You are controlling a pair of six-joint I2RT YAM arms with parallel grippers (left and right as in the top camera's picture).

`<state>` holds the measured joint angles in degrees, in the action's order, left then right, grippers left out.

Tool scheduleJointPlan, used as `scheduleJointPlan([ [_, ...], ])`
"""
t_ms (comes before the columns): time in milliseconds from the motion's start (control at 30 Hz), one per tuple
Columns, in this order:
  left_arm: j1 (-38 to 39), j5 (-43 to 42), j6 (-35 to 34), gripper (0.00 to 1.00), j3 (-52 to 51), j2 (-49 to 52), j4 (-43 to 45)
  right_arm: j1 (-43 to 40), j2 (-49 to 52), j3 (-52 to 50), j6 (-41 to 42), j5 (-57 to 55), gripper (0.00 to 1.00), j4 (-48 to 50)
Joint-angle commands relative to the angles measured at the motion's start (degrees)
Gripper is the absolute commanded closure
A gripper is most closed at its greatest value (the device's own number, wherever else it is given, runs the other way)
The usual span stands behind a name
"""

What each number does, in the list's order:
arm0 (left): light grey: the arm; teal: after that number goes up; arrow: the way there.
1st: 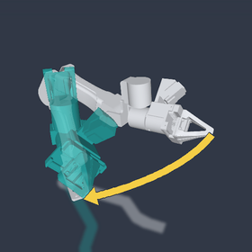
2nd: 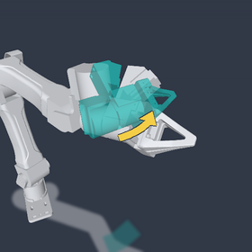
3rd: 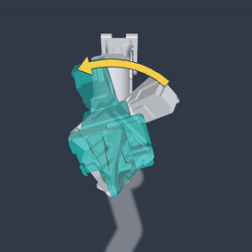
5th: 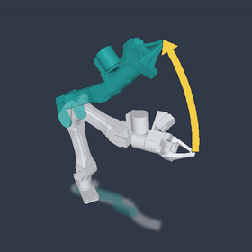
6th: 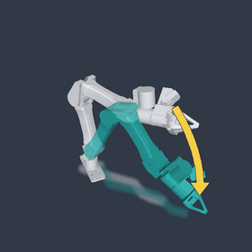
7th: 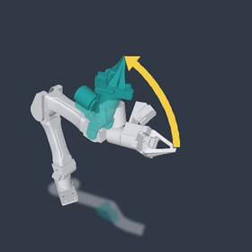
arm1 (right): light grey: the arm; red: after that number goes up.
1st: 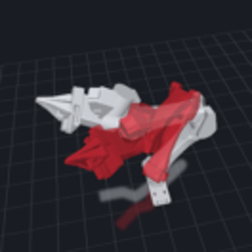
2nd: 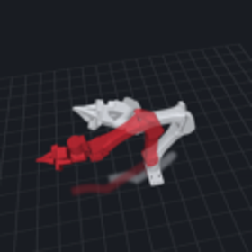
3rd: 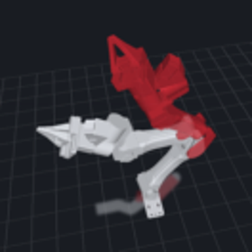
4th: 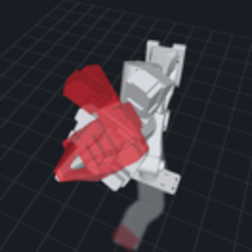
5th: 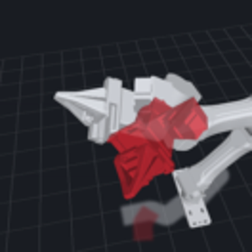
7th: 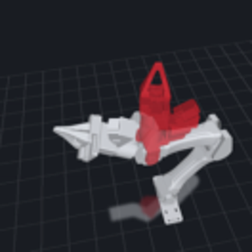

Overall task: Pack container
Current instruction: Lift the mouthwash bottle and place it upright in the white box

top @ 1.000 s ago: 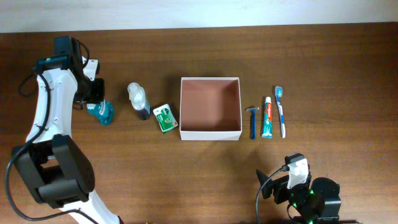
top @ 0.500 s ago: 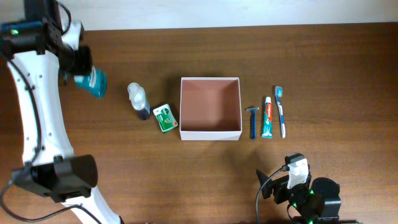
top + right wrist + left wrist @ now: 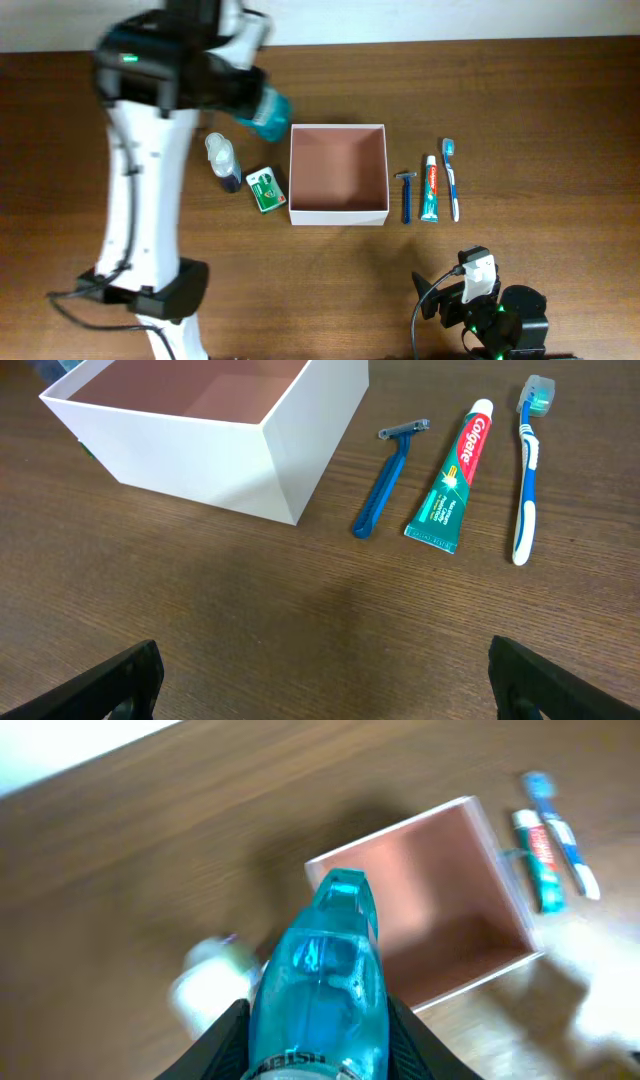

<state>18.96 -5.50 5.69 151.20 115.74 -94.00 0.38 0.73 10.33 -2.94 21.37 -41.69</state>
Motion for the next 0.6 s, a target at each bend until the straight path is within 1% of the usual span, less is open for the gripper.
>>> scheduleJointPlan([
  [0,6.03,-0.87,-0.9,0.98,-0.52,5.44,2.62,0.31,-0.48,-0.26,0.44,0.7,0.01,0.13],
  [133,10.93,0.33,0.61,0.98,-0.52,12.15,5.14,0.31,-0.48,-0.26,0.44,0.7,0.01,0.13],
  [233,13.62,5.86,0.61,0.99,-0.52,17.31,7.04,0.31,-0.48,-0.26,0.44,0.7,0.01,0.13],
  [300,14.88,7.96,0.61,0.99,-0.52,19.96,8.7,0.31,-0.48,-0.26,0.44,0.7,0.01,0.13],
  [433,16.96,8.13,0.63,0.99,-0.52,24.28,12.7,0.31,-0.48,-0.26,0.44,0.7,0.01,0.13],
  [567,18.21,8.28,0.61,0.98,-0.52,26.75,14.91,0.31,-0.48,-0.26,0.44,0.7,0.01,0.13],
])
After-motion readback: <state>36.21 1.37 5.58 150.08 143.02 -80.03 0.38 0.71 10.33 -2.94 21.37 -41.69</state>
